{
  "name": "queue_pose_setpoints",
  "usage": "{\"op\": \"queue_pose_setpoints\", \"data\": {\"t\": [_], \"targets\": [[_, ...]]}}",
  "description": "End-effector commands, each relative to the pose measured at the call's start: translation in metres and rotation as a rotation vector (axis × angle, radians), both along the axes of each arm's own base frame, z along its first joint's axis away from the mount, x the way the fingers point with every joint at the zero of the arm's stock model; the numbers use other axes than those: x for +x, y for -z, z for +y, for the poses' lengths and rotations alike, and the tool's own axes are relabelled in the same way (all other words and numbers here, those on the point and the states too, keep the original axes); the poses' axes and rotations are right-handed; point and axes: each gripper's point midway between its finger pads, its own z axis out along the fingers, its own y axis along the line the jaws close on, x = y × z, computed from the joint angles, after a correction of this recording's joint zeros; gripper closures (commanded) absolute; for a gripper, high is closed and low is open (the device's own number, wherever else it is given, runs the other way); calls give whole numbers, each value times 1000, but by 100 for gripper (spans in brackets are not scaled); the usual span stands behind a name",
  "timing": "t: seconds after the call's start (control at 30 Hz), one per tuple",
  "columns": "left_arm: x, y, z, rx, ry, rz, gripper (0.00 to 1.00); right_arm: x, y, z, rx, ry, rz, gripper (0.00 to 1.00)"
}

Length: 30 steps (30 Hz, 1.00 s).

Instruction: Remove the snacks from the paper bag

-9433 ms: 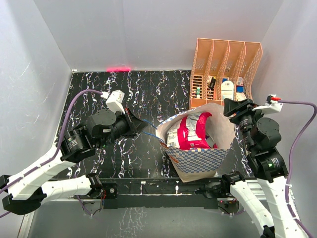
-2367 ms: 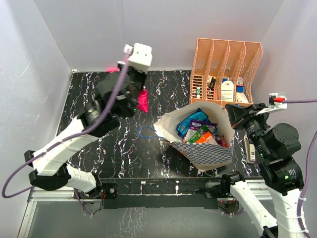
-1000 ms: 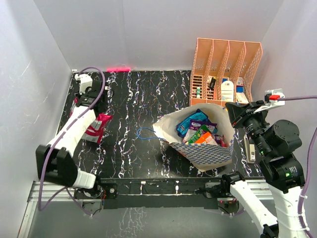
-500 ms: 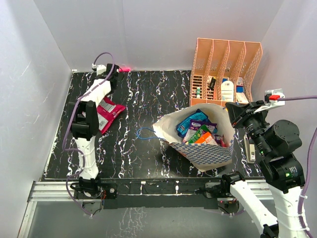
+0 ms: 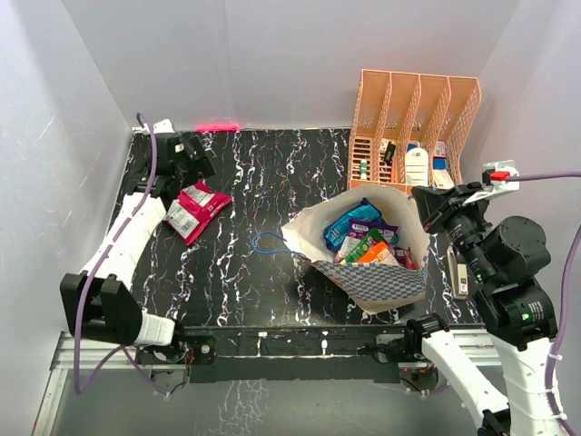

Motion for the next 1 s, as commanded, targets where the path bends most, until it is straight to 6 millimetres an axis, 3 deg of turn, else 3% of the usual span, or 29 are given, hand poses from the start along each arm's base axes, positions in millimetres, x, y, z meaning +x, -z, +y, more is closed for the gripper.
{"op": "queue_pose_setpoints", "data": {"t": [0.0, 0.27, 0.37, 0.5, 0.67, 0.77, 0.83, 0.97], "targets": [[-5, 20, -23, -91, 122, 21, 2, -8, -50, 7, 43, -47, -168, 93], [18, 63, 1, -176, 54, 98, 2, -9, -49, 13, 72, -77, -164, 93], [33, 72, 9, -198, 47, 79, 2, -11, -50, 12, 74, -79, -167, 93], [48, 105, 13, -258, 26, 147, 2, -11, -51, 11, 75, -73, -168, 93], [79, 126, 16, -315, 23, 155, 2, -9, -50, 15, 86, -89, -163, 93], [94, 116, 18, -312, 34, 140, 2, -6, -47, 21, 98, -115, -152, 93], [98, 93, 14, -327, 54, 98, 2, -5, -45, 26, 104, -142, -143, 93], [81, 46, -4, -400, 111, 22, 2, -2, -46, 29, 106, -155, -137, 93]]}}
